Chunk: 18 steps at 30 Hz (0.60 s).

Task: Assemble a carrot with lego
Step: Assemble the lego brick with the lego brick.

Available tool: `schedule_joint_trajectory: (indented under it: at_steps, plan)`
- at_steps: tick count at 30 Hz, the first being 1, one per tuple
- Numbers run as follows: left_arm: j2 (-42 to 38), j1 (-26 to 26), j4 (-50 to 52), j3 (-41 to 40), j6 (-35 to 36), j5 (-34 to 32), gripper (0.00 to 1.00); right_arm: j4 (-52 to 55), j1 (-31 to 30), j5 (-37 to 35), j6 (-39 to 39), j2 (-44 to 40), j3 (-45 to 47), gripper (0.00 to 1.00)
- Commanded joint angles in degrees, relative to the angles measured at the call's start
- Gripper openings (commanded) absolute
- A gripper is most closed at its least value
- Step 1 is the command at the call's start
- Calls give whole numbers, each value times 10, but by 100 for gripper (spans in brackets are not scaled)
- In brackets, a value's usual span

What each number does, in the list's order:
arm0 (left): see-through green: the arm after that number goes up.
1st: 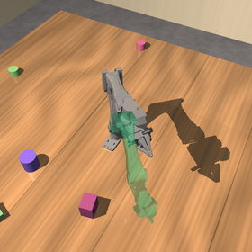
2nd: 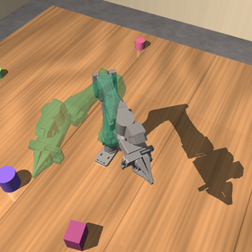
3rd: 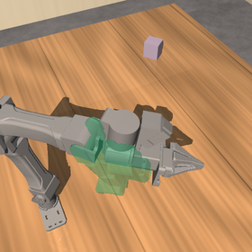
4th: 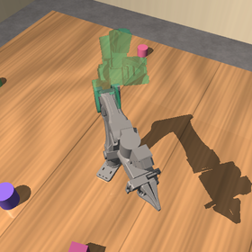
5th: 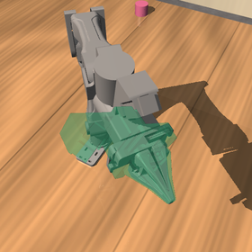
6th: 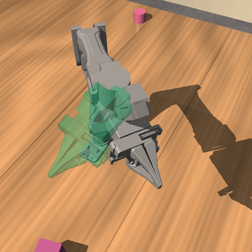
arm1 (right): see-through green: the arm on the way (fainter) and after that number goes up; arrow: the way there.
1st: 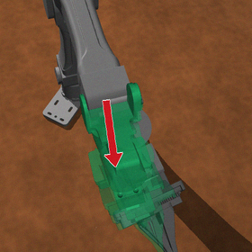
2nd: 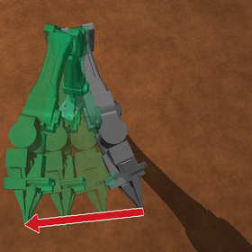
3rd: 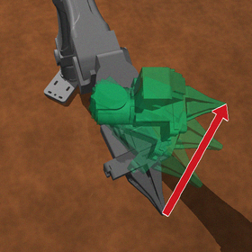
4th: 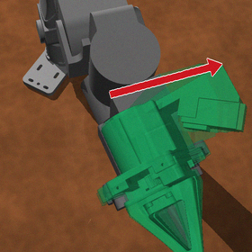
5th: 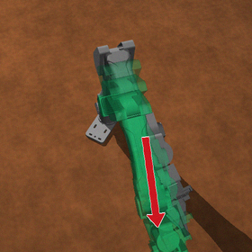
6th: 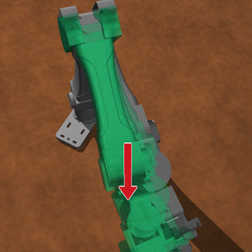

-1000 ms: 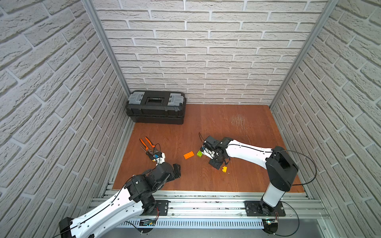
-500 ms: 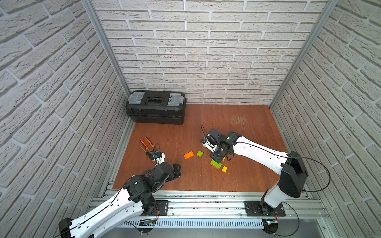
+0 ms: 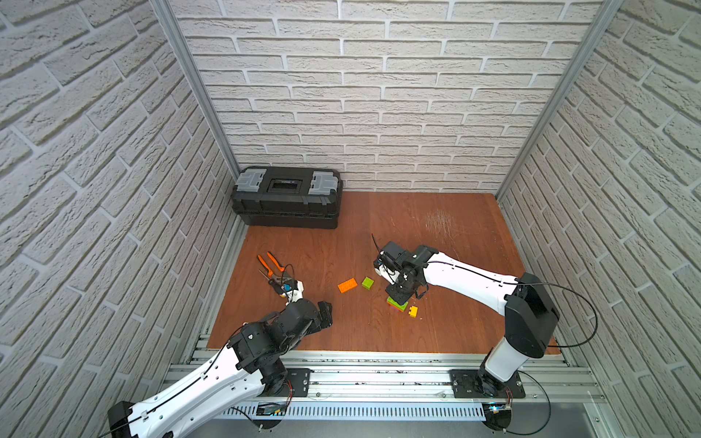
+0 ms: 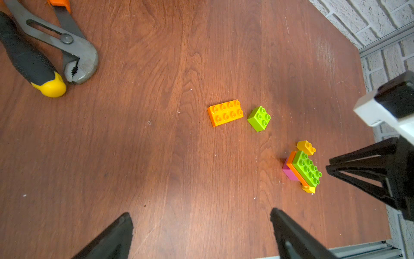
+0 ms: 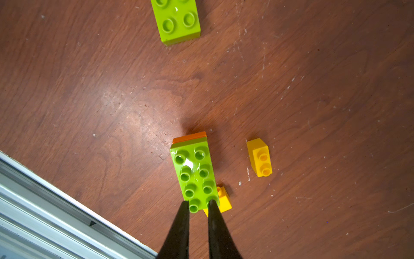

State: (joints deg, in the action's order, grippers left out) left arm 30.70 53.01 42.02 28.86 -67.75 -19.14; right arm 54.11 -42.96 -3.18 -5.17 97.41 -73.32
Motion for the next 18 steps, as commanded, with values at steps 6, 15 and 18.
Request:
schedule_joint_trajectory:
  at_steps: [6, 15, 18]
  plan:
    - [2, 2, -9, -8, -3, -1, 98, -26, 5, 8, -12, 13, 25, 16]
    - [-1, 2, -3, -6, -3, -1, 98, -65, 6, 31, -15, 47, 57, 13]
    - [-1, 2, 0, -4, -3, -1, 98, -76, 7, 37, -15, 56, 66, 12]
